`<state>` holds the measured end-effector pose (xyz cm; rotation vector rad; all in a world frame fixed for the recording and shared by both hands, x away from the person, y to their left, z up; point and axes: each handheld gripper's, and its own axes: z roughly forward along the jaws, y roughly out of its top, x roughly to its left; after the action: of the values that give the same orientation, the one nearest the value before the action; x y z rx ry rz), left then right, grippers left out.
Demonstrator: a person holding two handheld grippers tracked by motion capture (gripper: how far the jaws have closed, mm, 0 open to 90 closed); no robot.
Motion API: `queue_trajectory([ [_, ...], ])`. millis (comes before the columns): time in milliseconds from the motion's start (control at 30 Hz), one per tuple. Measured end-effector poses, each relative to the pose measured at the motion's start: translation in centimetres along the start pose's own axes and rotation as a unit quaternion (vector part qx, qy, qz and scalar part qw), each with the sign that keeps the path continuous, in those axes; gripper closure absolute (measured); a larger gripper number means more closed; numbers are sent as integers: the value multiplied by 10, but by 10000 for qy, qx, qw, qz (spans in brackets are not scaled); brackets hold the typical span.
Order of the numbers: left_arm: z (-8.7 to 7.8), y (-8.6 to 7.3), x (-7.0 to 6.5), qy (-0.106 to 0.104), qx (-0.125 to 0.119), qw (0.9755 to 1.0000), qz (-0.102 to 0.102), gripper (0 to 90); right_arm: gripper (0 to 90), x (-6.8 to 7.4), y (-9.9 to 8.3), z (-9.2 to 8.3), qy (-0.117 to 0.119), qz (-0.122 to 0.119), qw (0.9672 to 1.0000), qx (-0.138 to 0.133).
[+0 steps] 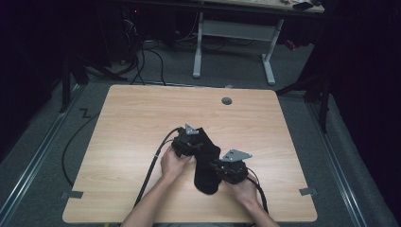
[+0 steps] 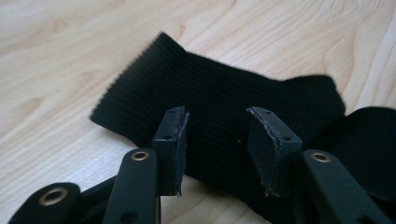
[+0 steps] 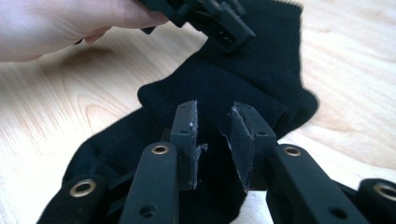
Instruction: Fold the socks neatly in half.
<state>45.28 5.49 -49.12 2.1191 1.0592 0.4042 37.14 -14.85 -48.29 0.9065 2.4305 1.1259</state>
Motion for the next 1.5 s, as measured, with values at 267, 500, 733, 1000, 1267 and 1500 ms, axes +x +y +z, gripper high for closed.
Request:
queue_trajectory([
  [267, 7, 7, 5, 429, 163, 9989, 69, 599, 726, -17, 2, 23, -123, 145, 9993, 336],
  [500, 13, 13, 13, 611, 182, 9979, -79, 605, 730, -1, 7, -1, 231, -188, 9995, -46],
  [733, 14, 13, 16, 562, 160, 9982, -114, 605, 727, 11, -1, 22, 544, -251, 9975, 378],
  [1000, 14, 14, 18, 525, 157, 9984, -144, 606, 893, 17, 4, 19, 514, -528, 9966, 377],
  [1267, 15, 15, 18, 531, 147, 9983, -194, 606, 893, 32, 14, -5, 730, -663, 9951, 6],
  [1500, 15, 14, 19, 519, 130, 9984, -182, 606, 727, 34, 6, 13, 905, -529, 9941, 268],
])
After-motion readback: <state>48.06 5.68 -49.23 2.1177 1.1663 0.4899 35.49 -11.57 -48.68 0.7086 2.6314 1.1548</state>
